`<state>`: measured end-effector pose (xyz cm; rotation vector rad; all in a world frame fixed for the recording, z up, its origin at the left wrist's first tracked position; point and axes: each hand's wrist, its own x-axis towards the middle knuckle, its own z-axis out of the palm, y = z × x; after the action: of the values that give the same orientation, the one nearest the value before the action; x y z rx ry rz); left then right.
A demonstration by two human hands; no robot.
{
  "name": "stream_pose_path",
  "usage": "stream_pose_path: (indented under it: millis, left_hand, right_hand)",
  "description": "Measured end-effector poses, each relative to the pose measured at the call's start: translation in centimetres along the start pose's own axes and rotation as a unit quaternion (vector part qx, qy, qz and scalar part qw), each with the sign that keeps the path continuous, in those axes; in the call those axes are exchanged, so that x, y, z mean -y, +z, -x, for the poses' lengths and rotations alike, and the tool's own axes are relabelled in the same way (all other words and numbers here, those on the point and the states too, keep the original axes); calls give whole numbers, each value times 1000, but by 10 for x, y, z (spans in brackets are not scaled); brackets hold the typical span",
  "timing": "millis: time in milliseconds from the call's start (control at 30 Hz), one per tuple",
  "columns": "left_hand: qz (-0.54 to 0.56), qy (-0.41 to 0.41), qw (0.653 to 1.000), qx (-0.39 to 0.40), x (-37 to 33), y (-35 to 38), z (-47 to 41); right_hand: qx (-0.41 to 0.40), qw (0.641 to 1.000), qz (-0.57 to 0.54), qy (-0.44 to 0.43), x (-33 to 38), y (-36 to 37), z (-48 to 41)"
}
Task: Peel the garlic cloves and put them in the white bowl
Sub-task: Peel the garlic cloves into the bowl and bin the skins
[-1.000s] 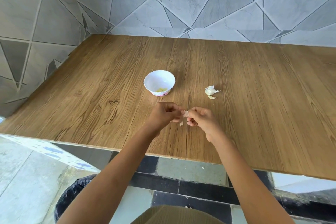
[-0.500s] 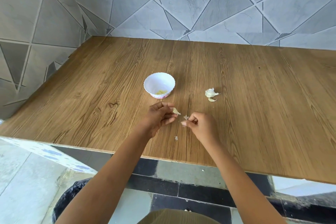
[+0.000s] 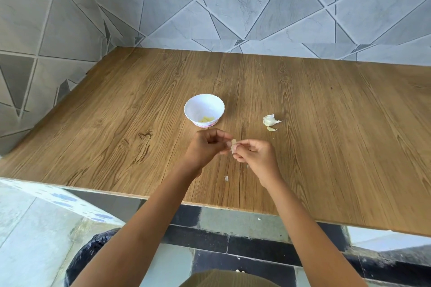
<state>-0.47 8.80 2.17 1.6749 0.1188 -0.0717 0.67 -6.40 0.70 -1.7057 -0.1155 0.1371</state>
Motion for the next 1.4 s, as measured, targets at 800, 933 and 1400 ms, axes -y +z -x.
stream_pose_path:
  millis: [800, 933, 1400]
  left_hand:
    - [-91, 69, 993, 37, 8, 1, 3]
    - [-63, 53, 996, 42, 9, 2, 3]
    - [28, -2, 999, 45, 8, 6, 6]
  right_hand:
    - [40, 988, -84, 122, 8, -12, -4]
    - [48, 990, -69, 109, 10, -13, -3]
    - [24, 995, -58, 82, 0, -9, -4]
